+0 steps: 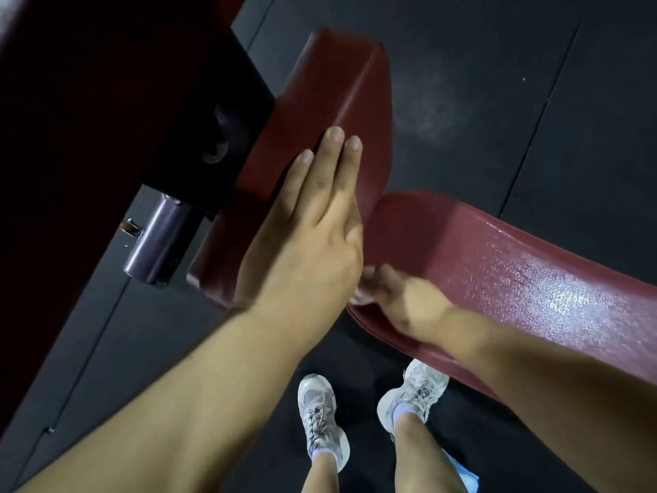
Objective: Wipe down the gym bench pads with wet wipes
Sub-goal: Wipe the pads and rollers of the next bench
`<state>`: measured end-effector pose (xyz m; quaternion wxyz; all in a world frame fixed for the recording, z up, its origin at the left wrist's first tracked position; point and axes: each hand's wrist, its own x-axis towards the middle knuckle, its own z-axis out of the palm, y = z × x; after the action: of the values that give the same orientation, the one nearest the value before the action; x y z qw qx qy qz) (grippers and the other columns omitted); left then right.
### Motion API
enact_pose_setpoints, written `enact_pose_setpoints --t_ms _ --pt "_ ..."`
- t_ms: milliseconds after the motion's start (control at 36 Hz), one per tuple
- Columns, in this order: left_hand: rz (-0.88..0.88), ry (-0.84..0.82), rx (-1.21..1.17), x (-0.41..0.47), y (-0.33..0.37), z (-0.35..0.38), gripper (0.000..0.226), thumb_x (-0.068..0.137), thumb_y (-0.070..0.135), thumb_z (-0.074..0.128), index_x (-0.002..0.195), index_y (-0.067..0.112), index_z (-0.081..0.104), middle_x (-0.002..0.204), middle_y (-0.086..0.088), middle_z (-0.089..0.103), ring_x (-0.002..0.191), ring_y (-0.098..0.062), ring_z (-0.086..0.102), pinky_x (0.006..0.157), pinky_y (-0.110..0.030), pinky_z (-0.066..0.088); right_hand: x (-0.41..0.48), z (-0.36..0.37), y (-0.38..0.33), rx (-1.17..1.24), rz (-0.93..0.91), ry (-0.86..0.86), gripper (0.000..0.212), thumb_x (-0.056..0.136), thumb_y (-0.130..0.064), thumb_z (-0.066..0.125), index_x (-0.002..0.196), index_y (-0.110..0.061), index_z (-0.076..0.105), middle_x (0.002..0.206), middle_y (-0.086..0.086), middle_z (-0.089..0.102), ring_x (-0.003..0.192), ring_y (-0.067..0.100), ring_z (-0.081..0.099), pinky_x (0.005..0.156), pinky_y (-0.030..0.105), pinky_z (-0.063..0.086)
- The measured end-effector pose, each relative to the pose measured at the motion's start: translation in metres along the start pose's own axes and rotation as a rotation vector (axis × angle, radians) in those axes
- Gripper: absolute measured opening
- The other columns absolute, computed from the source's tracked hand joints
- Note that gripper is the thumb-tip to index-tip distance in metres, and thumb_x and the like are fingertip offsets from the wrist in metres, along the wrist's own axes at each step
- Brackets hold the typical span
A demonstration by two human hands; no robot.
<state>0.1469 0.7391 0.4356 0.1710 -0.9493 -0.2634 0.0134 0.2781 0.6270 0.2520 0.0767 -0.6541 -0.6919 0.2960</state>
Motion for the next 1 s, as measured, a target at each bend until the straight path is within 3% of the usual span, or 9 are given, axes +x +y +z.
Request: enact_pose_setpoints --t_ms 83,194,278,333,417,528,639,806,1000 --pt "0.031 -0.009 -0.01 -0.001 0.0 -0.005 0.053 0.09 0.016 0.02 0.119 -0.003 0.06 0.147 -0.029 0.029 0.138 -0.045 0.023 0.113 -0.049 0.014 -0.003 -0.009 0.018 -0.023 0.283 0.16 0.033 0.083 -0.007 0.057 0.115 -0.01 0.061 0.097 0.017 0.051 0.067 0.037 0.059 0.054 0.039 0.05" --pt "0.049 -0.078 0.018 -0.005 0.002 -0.01 0.056 0.088 0.015 0.017 0.118 0.0 0.062 0.148 -0.028 0.029 0.14 -0.043 0.022 0.115 -0.048 0.013 -0.031 -0.004 0.004 -0.034 0.376 0.1 0.049 0.064 0.007 0.072 0.111 -0.003 0.064 0.095 0.022 0.051 0.051 0.037 0.053 0.042 0.038 0.046" --pt "0.1 -0.152 0.052 -0.015 0.001 -0.016 0.058 0.085 0.016 0.017 0.118 0.002 0.063 0.146 -0.028 0.033 0.139 -0.041 0.025 0.115 -0.048 0.013 -0.046 -0.006 -0.01 -0.127 0.329 -0.074 0.057 0.068 -0.001 0.073 0.122 -0.012 0.06 0.106 0.015 0.051 0.056 0.03 0.056 0.048 0.032 0.047" --pt "0.145 -0.221 0.087 -0.021 -0.001 -0.026 0.058 0.084 0.015 0.018 0.118 0.002 0.063 0.144 -0.028 0.036 0.138 -0.04 0.028 0.115 -0.048 0.014 -0.054 -0.018 -0.014 -0.146 0.36 -0.217 0.053 0.087 -0.008 0.056 0.137 -0.021 0.045 0.124 0.01 0.039 0.079 0.028 0.057 0.067 0.031 0.044" --pt "0.198 -0.262 0.057 -0.03 -0.002 -0.034 0.05 0.09 0.013 0.021 0.125 -0.001 0.054 0.147 -0.032 0.027 0.14 -0.043 0.019 0.116 -0.048 0.009 -0.065 -0.048 -0.02 -0.094 0.431 -0.297 0.045 0.095 -0.013 0.044 0.139 -0.025 0.041 0.123 0.006 0.034 0.082 0.027 0.051 0.075 0.032 0.044" --pt "0.122 -0.274 -0.236 -0.038 -0.006 -0.067 0.032 0.073 0.014 0.045 0.088 0.008 0.073 0.115 -0.02 0.065 0.104 -0.034 0.064 0.085 -0.039 0.052 -0.07 -0.098 -0.034 0.051 0.534 -0.159 0.04 0.098 -0.022 0.043 0.138 -0.022 0.045 0.123 0.01 0.041 0.1 0.03 0.055 0.088 0.036 0.046" --pt "0.027 -0.294 -0.454 -0.05 -0.017 -0.102 0.04 0.048 0.013 0.086 0.086 0.01 0.073 0.109 -0.015 0.068 0.097 -0.031 0.067 0.072 -0.035 0.055 -0.072 -0.144 -0.061 0.218 0.526 0.052 0.037 0.098 -0.019 0.045 0.135 -0.022 0.049 0.109 0.001 0.04 0.088 0.018 0.055 0.077 0.023 0.041" --pt "-0.07 0.017 -0.472 -0.054 -0.058 -0.161 0.032 0.071 0.007 0.065 0.103 0.003 0.068 0.111 -0.016 0.063 0.102 -0.035 0.059 0.077 -0.038 0.054 -0.054 -0.188 -0.112 0.298 0.396 0.34 0.039 0.096 -0.023 0.053 0.134 -0.022 0.052 0.108 -0.004 0.04 0.08 0.006 0.049 0.079 0.018 0.036" --pt "-0.192 0.089 -0.284 -0.034 -0.11 -0.187 0.046 0.073 0.008 0.048 0.116 -0.006 0.06 0.119 -0.022 0.06 0.109 -0.039 0.056 0.096 -0.034 0.037 0.003 -0.23 -0.147 0.244 0.257 0.583 0.038 0.092 -0.014 0.056 0.13 -0.015 0.055 0.108 0.009 0.042 0.083 0.025 0.055 0.081 0.04 0.051"
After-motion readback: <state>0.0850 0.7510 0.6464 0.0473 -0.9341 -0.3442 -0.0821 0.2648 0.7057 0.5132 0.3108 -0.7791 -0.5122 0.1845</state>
